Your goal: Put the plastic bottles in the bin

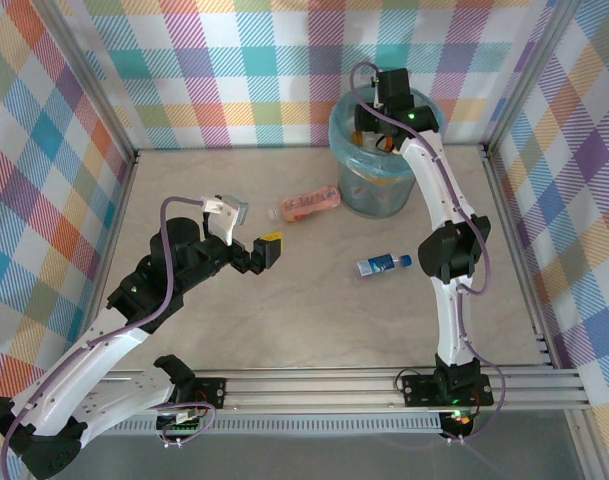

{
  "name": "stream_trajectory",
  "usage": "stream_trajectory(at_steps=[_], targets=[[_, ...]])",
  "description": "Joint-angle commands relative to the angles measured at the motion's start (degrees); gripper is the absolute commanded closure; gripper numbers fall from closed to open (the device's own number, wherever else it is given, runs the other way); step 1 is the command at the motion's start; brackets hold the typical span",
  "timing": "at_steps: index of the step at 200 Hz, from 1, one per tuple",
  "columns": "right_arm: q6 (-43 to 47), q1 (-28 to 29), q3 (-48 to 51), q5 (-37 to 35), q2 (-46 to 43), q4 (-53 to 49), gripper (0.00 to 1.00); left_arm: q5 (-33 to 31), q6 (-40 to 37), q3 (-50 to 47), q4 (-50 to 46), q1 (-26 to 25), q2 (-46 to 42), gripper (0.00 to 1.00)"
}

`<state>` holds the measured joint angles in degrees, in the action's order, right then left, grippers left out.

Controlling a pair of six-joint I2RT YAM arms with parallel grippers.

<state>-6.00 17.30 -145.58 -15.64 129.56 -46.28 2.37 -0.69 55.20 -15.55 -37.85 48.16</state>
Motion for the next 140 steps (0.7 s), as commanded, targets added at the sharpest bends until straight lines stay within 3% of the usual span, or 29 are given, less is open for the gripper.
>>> stream_trajectory(at_steps=[1, 84, 140], targets=[[-2.9, -0.2, -2.3, 3.9, 0.3, -3.6, 0.26, -0.3, -0.1, 0.3, 0.1, 0.0, -0.7, 0.0], [-4.5, 0.1, -1.8, 4.7, -7.6, -2.1, 0.01, -0.2, 0.9, 0.6, 0.1, 0.0, -1.3, 0.0], [-3.9, 1.4, -1.8, 4.4, -10.7, -2.2, 0.0, -0.9, 1.5, 0.7, -1.5, 0.0, -2.5, 0.0]])
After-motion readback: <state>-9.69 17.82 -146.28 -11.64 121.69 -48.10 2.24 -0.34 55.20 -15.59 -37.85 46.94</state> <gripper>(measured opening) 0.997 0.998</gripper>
